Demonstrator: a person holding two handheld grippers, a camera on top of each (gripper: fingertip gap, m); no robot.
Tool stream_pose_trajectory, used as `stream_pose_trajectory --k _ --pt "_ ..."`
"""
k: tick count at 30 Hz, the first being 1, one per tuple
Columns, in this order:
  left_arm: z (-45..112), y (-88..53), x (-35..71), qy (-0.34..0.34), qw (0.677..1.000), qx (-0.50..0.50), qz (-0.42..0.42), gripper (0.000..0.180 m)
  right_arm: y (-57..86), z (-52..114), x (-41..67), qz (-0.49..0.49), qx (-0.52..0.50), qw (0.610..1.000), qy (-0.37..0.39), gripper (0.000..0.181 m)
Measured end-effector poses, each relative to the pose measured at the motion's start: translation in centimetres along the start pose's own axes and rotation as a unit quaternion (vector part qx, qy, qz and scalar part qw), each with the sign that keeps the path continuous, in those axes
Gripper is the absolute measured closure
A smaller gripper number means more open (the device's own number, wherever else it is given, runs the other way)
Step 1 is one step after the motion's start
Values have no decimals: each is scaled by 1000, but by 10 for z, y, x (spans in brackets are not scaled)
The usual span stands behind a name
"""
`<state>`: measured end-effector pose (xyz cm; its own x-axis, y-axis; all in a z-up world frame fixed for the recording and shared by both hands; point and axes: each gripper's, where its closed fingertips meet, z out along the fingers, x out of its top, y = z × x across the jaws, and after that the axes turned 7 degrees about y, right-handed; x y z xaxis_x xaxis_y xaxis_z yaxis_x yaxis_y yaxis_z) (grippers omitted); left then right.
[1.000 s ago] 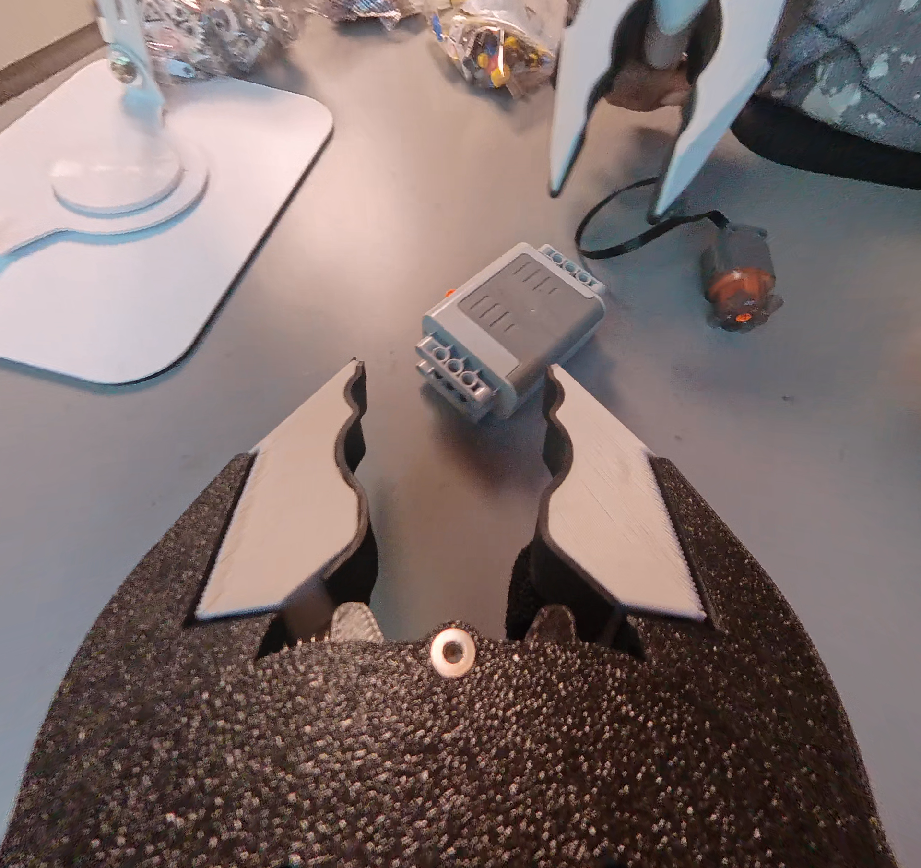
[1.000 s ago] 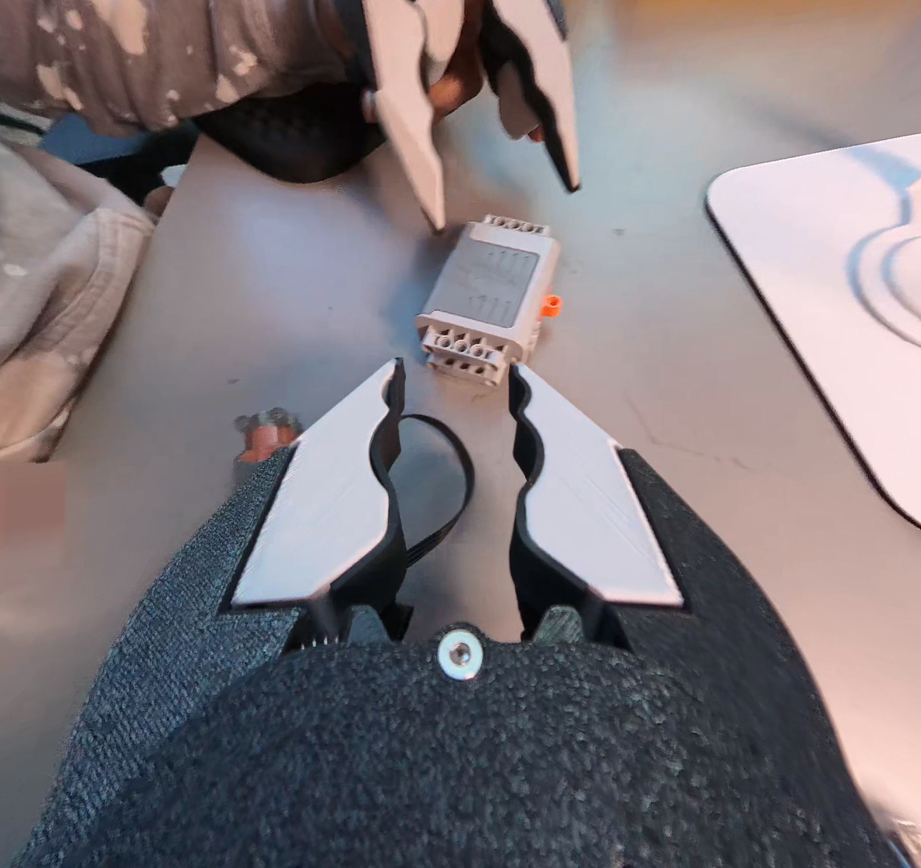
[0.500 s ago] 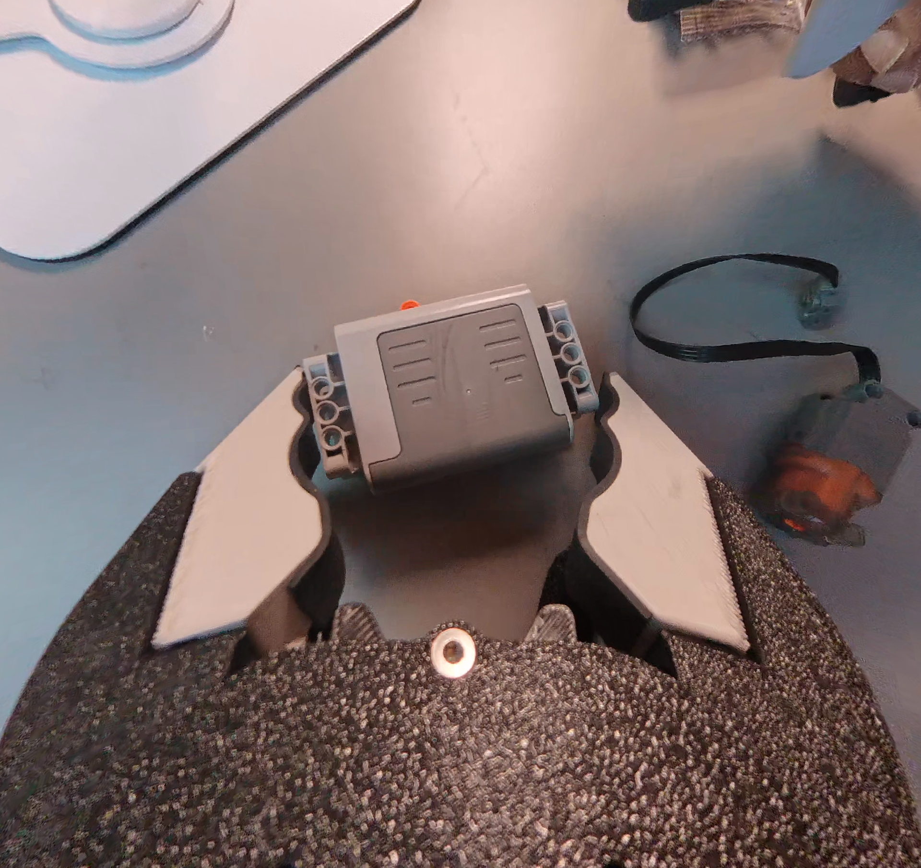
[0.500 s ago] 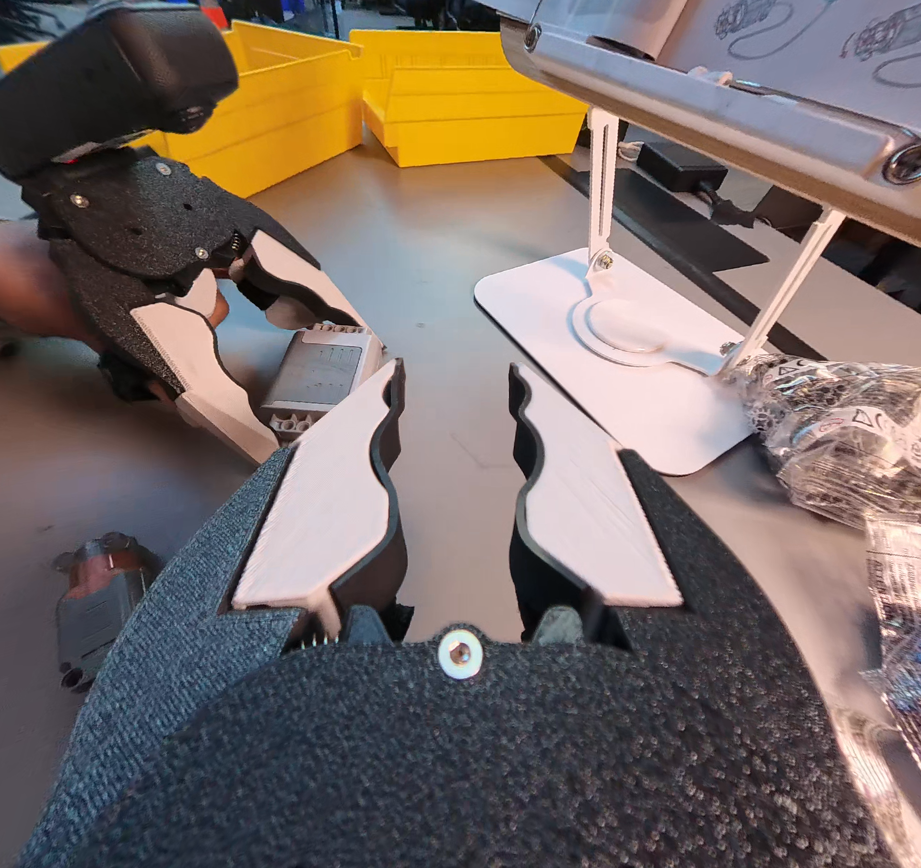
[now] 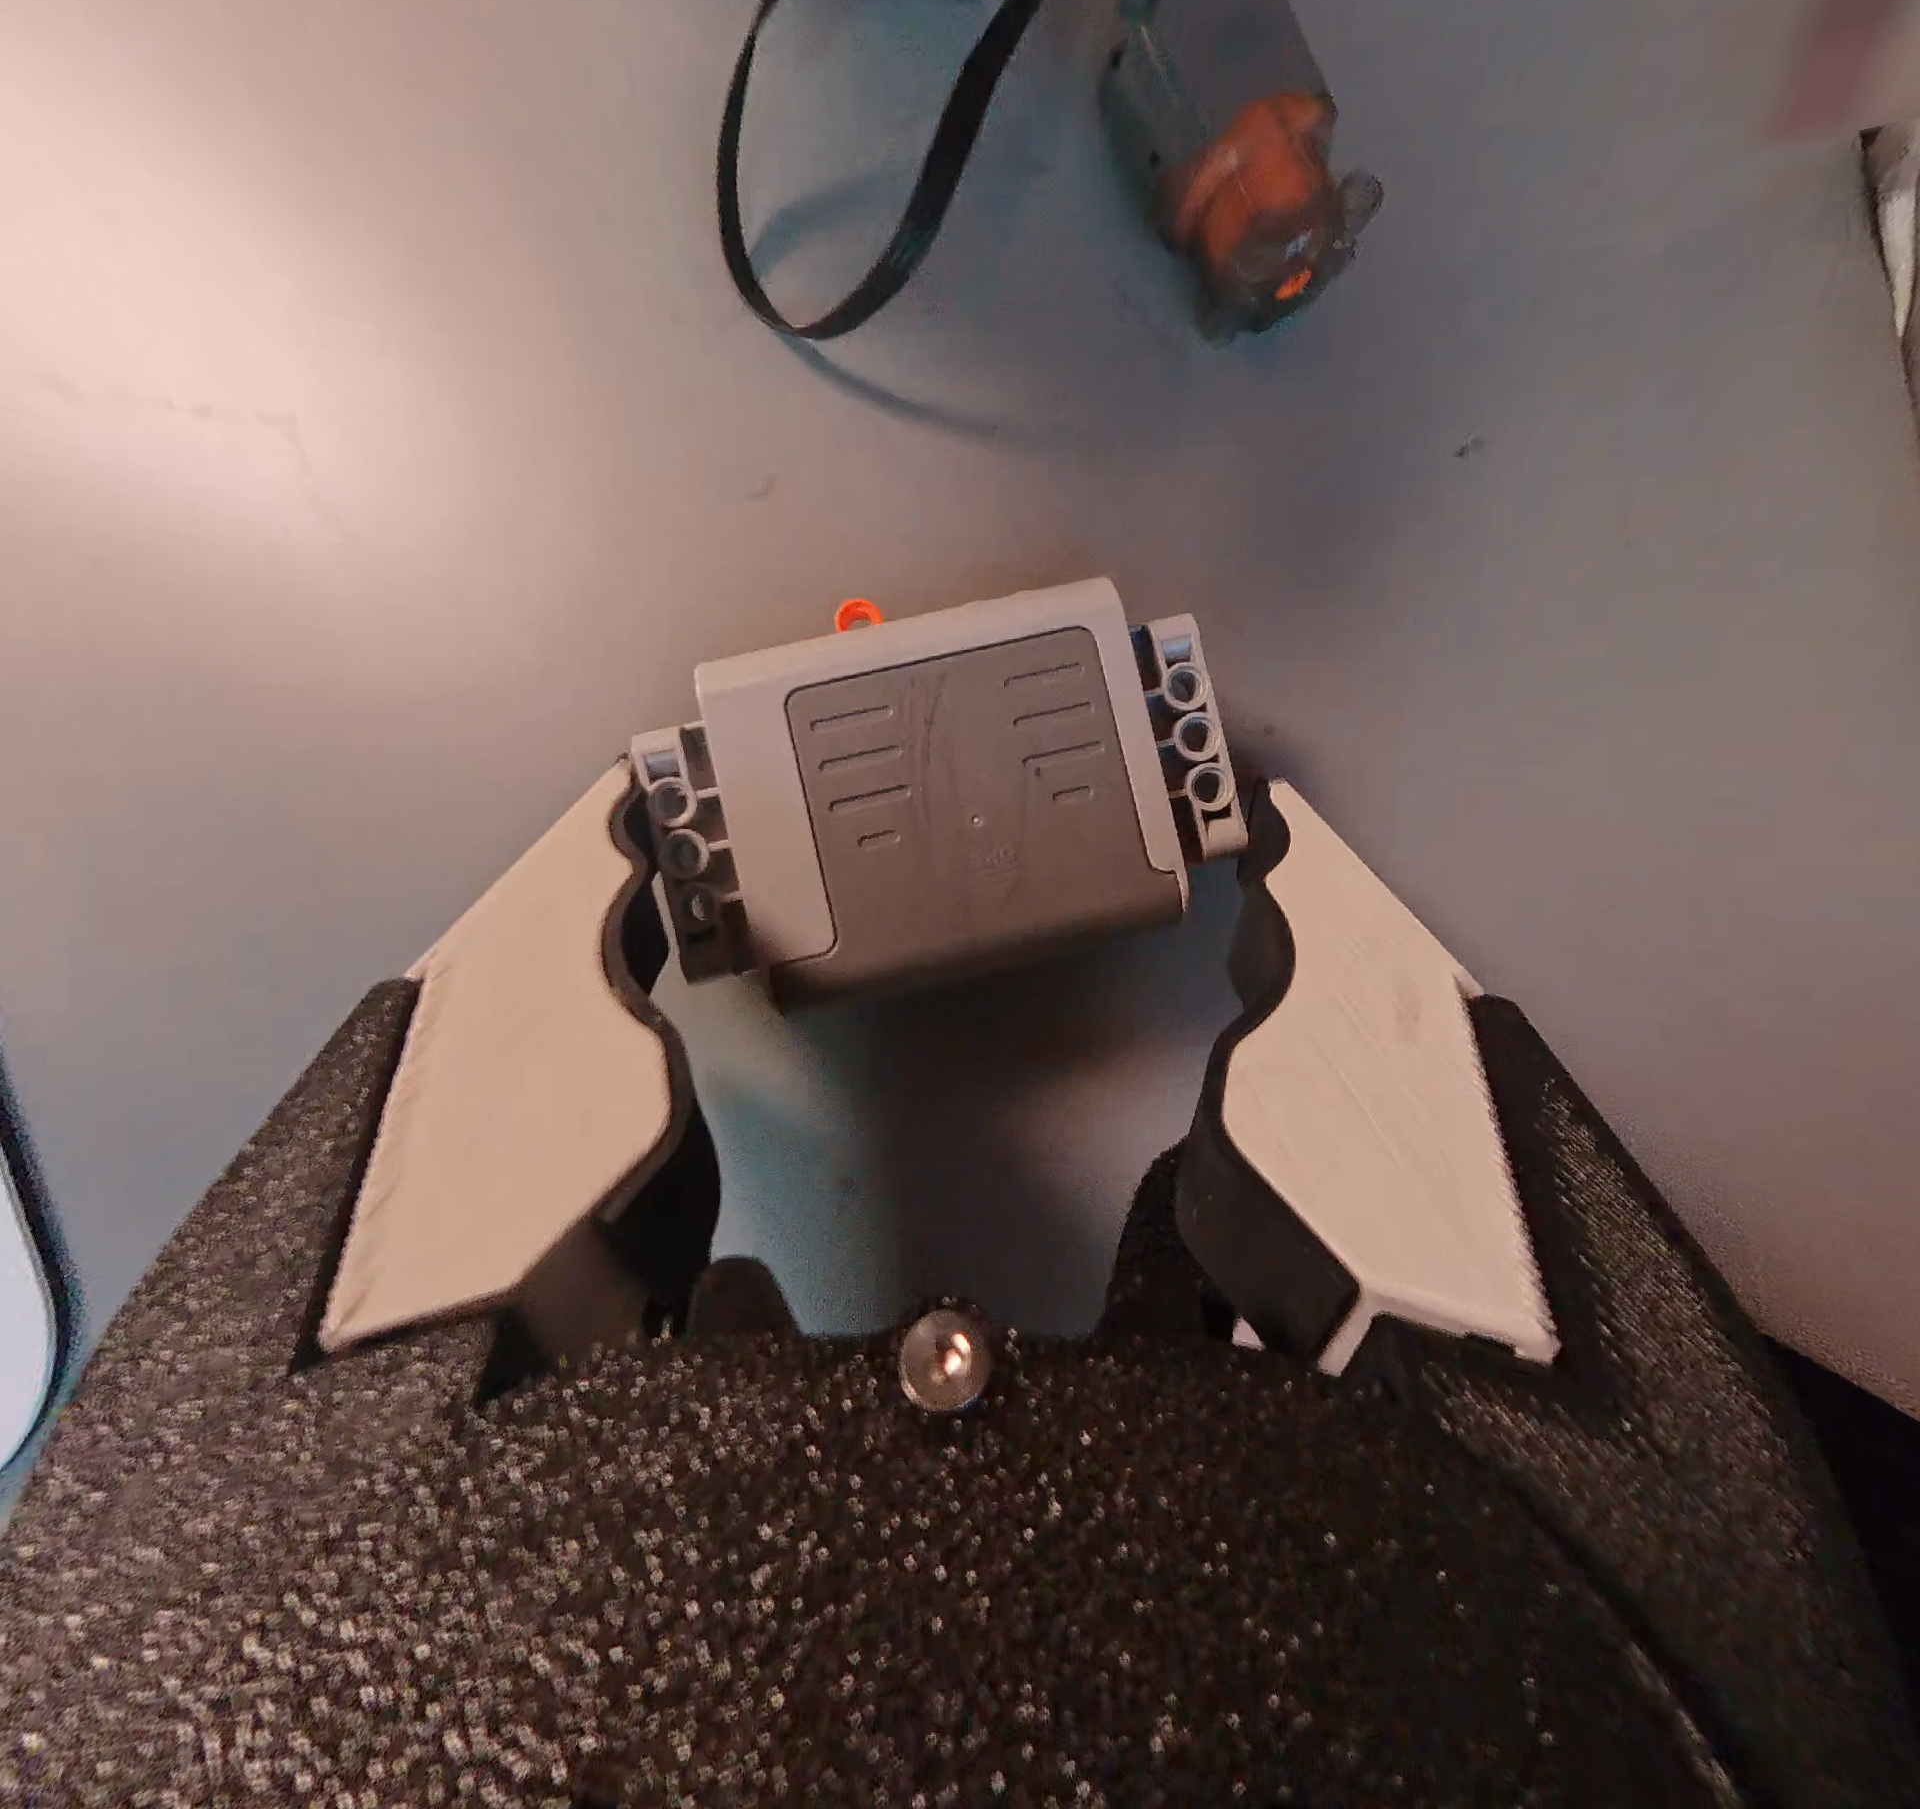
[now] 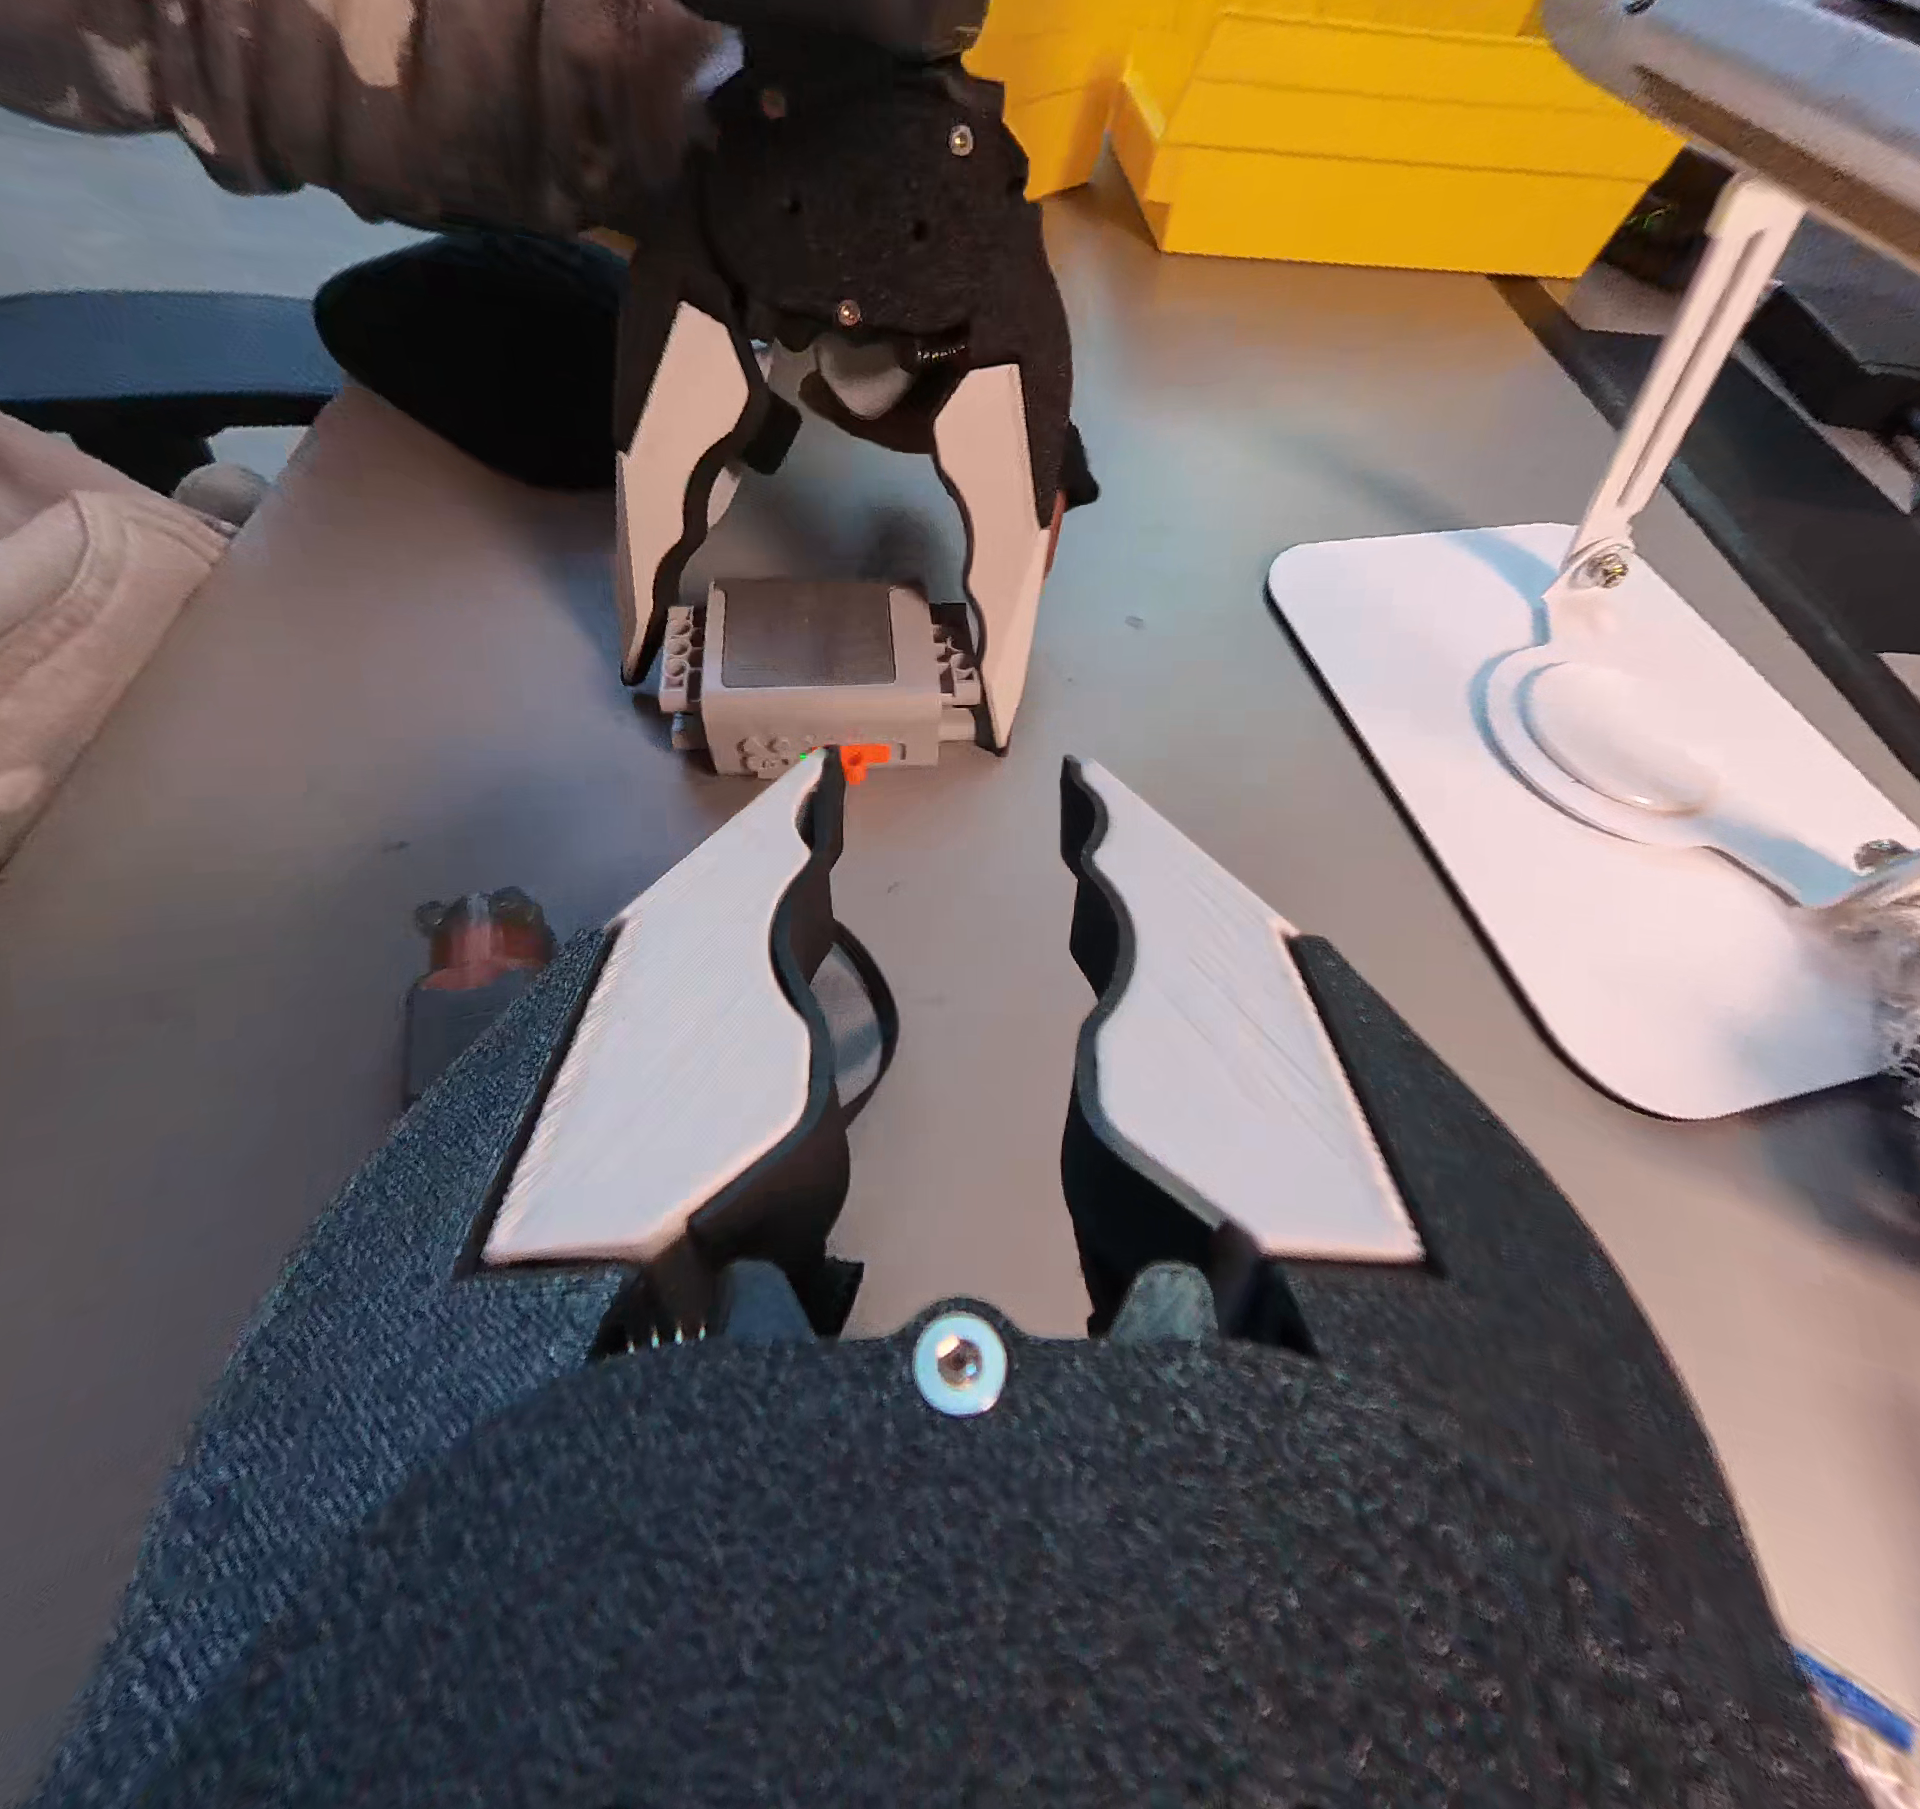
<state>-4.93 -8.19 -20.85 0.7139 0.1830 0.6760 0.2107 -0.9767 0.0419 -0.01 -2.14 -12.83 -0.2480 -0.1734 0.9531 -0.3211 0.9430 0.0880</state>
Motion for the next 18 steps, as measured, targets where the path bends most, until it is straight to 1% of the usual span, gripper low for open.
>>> stream_pose_trajectory --k 2,4,6,7,11,14,16,18 --pt "2 -6 5 33 999 10 -21 71 -1 5 -5 8 2 1000 3 139" --pt "2 -15 10 75 994 40 -62 63 4 9 -10 11 -13 1000 2 139" --pt "-3 -23 10 90 987 70 -109 56 9 10 -12 19 -23 1000 -2 139" --pt "-8 -26 11 104 983 85 -124 56 12 9 -11 16 -35 999 0 139" --pt "-42 -49 27 230 946 137 -183 67 20 7 -10 -2 -69 998 5 139" --pt "-78 -76 34 306 910 209 -186 71 26 2 -7 -5 -85 996 11 138" --pt "-105 -91 38 363 878 254 -183 86 31 -1 -6 2 -94 995 15 137" --pt "-127 -90 47 421 851 268 -165 101 32 -3 4 20 -96 994 46 137"
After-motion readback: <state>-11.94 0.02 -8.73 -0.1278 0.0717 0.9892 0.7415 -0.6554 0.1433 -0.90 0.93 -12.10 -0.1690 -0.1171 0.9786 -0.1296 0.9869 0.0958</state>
